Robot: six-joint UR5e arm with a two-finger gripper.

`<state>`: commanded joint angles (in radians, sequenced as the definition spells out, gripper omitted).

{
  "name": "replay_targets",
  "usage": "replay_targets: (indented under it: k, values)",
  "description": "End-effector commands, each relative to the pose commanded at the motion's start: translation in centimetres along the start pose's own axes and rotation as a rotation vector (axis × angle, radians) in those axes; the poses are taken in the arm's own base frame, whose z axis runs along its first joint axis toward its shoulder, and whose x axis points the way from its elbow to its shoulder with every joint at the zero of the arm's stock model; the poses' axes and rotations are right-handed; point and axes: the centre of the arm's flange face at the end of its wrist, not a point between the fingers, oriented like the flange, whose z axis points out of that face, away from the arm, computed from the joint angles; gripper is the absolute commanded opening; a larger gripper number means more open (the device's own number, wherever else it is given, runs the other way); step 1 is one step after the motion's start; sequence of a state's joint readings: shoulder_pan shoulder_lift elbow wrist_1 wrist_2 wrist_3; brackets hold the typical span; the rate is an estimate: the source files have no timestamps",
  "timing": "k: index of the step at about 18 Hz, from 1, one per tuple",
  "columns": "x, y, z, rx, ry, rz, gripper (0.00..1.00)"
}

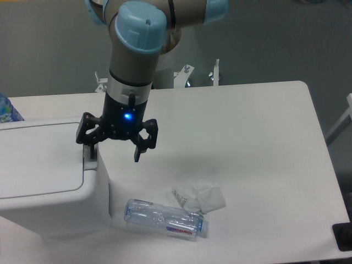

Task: Open the trash can
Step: 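Push the bin lid so it swings open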

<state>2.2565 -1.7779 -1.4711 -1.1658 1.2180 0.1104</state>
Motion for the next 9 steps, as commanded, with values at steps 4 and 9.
replay_targets:
  k: [4,9]
  values:
    - [-0.1,0.0,0.1,-0.002,-0.001,0.006,1.00]
    - [0.6,-1.0,-2.1,0.043,-0.006,0.027,1.00]
